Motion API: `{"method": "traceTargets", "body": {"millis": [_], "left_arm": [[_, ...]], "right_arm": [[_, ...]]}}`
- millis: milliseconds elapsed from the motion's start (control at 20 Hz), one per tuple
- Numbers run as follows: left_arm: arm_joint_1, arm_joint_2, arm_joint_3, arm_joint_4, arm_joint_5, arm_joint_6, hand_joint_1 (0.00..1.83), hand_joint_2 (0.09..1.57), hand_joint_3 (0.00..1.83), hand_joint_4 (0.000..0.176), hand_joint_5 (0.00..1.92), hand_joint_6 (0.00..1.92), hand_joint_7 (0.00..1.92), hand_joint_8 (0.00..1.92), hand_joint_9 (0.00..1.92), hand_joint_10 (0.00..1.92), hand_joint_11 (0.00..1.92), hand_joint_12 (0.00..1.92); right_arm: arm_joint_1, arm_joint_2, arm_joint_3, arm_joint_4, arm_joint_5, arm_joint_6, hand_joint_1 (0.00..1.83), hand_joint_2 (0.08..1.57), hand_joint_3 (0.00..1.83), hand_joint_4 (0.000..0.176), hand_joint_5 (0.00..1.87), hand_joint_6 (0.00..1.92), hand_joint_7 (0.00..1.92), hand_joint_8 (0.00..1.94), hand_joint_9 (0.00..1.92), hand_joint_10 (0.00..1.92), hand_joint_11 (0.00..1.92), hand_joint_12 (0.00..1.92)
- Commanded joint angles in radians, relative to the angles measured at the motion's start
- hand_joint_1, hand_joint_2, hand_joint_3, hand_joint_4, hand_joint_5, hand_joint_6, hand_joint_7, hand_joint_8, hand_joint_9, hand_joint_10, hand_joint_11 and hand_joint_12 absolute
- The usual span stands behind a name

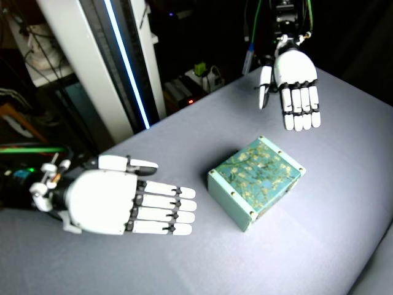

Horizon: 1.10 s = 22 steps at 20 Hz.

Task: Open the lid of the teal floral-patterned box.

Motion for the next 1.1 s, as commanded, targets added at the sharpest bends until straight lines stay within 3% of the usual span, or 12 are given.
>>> {"method": "traceTargets", "body": {"millis": [0,150,300,400,450,500,650,700,750,900,1000,1050], "left_arm": [[-0.015,0.002,0.007,-0.010,-0.110,-0.001,1.00,1.53,0.10,0.000,0.01,0.00,0.10,0.00,0.22,0.00,0.01,0.22],[-0.027,-0.009,0.014,0.005,-0.072,-0.001,0.99,1.54,0.06,0.009,0.00,0.00,0.13,0.01,0.26,0.01,0.00,0.23],[-0.065,-0.039,0.046,0.049,0.024,-0.009,1.09,1.50,0.03,0.000,0.08,0.00,0.22,0.00,0.36,0.00,0.02,0.37],[-0.095,-0.054,0.067,0.089,0.084,-0.028,1.11,1.47,0.01,0.000,0.12,0.00,0.14,0.00,0.26,0.00,0.05,0.36],[-0.127,-0.067,0.087,0.132,0.146,-0.040,1.16,1.44,0.00,0.000,0.14,0.00,0.14,0.00,0.38,0.00,0.16,0.47],[-0.131,-0.070,0.090,0.138,0.156,-0.042,1.18,1.42,0.00,0.000,0.13,0.00,0.18,0.00,0.66,0.07,0.42,1.04],[-0.150,-0.091,0.113,0.184,0.208,-0.076,1.21,1.42,0.00,0.000,0.12,0.00,0.17,0.00,0.83,0.08,0.65,1.21],[-0.156,-0.098,0.123,0.207,0.217,-0.105,1.17,1.44,0.00,0.000,0.09,0.00,0.12,0.00,0.58,0.02,0.40,1.04],[-0.163,-0.105,0.134,0.235,0.224,-0.140,1.16,1.45,0.00,0.000,0.09,0.00,0.10,0.00,0.53,0.00,0.34,1.01],[-0.196,-0.122,0.148,0.325,0.269,-0.187,1.02,1.48,0.02,0.000,0.18,0.00,0.17,0.00,0.15,0.00,0.14,0.33],[-0.212,-0.130,0.148,0.357,0.291,-0.187,0.97,1.50,0.03,0.000,0.17,0.00,0.17,0.00,0.15,0.00,0.18,0.31],[-0.220,-0.134,0.148,0.375,0.304,-0.187,0.95,1.52,0.06,0.000,0.16,0.00,0.14,0.00,0.13,0.00,0.33,0.51]], "right_arm": [[0.013,0.004,0.005,0.036,0.104,0.010,0.05,1.54,0.01,0.000,0.04,0.00,0.04,0.00,0.00,0.00,0.00,0.04],[0.031,-0.005,0.012,0.008,0.073,0.012,0.07,1.55,0.00,0.000,0.05,0.00,0.05,0.00,0.00,0.00,0.00,0.04],[0.069,-0.030,0.042,-0.059,0.015,0.052,0.00,1.55,0.00,0.000,0.05,0.01,0.02,0.00,0.00,0.00,0.00,0.00],[0.095,-0.040,0.058,-0.107,-0.023,0.071,0.00,1.57,0.01,0.000,0.04,0.00,0.01,0.00,0.00,0.00,0.00,0.00],[0.140,-0.049,0.070,-0.183,-0.078,0.086,0.00,1.56,0.01,0.000,0.03,0.00,0.00,0.00,0.00,0.00,0.00,0.00],[0.148,-0.052,0.073,-0.198,-0.087,0.093,0.00,1.56,0.00,0.000,0.02,0.00,0.00,0.00,0.00,0.00,0.00,0.00],[0.200,-0.072,0.095,-0.308,-0.144,0.141,0.00,1.54,0.00,0.000,0.00,0.00,0.00,0.00,0.00,0.00,0.00,0.00],[0.211,-0.078,0.100,-0.334,-0.157,0.151,0.00,1.52,0.00,0.000,0.00,0.00,0.00,0.00,0.00,0.00,0.01,0.01],[0.221,-0.084,0.106,-0.362,-0.168,0.166,0.00,1.52,0.00,0.000,0.00,0.00,0.00,0.00,0.00,0.00,0.02,0.01],[0.245,-0.104,0.130,-0.438,-0.188,0.229,0.00,1.43,0.00,0.000,0.00,0.00,0.00,0.00,0.00,0.00,0.00,0.00],[0.251,-0.107,0.132,-0.455,-0.198,0.232,0.00,1.39,0.00,0.000,0.00,0.00,0.00,0.00,0.00,0.00,0.00,0.00],[0.254,-0.108,0.133,-0.462,-0.203,0.232,0.00,1.38,0.00,0.000,0.00,0.00,0.00,0.00,0.00,0.00,0.00,0.00]]}}
